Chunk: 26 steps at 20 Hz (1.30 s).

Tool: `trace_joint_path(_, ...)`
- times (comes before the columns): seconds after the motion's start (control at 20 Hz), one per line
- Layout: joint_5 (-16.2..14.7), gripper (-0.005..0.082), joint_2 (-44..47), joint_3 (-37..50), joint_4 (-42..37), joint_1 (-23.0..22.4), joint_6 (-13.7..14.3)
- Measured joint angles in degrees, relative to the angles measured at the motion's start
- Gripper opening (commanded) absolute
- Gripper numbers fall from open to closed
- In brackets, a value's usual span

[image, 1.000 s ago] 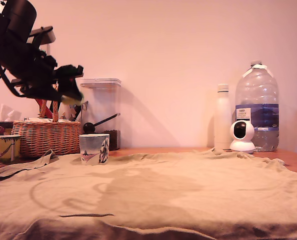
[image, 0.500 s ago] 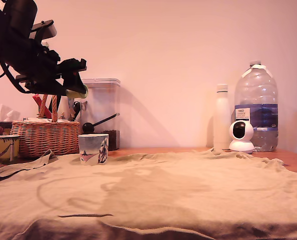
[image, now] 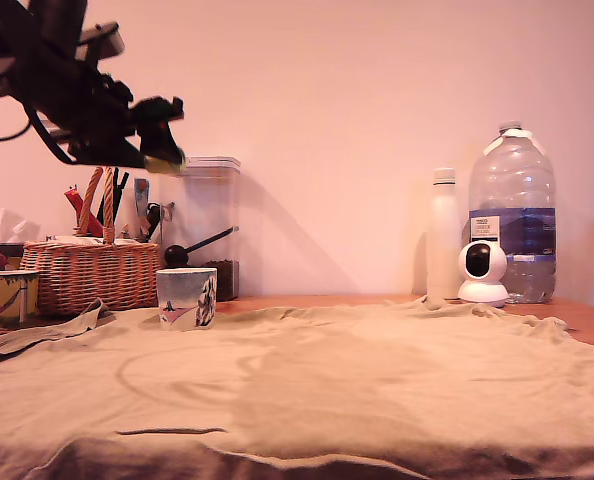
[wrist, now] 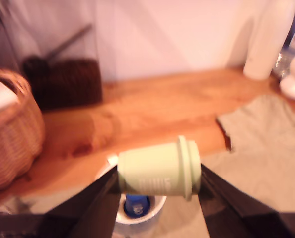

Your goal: Pick up the coffee capsules on the table and drop them inside the coffee cup

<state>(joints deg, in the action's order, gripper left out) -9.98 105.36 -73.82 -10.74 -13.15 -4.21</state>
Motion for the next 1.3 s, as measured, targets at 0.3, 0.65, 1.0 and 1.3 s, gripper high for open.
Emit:
trace_joint_path(0.3,-1.07,0.0266,7.80,-12.59,10.05,0.00,-0.02)
trace_joint_path(0.65,-1.53,0.0266,17.03,-23.26,19.98,0.02,0.31)
trace_joint_path(1.0,-1.44,0.0266,19.54,-26.58,22.99,0.83,0.72)
trace_joint_path(1.3,-0.85,0.0266,19.54,-26.58,23.85,1.77,0.74)
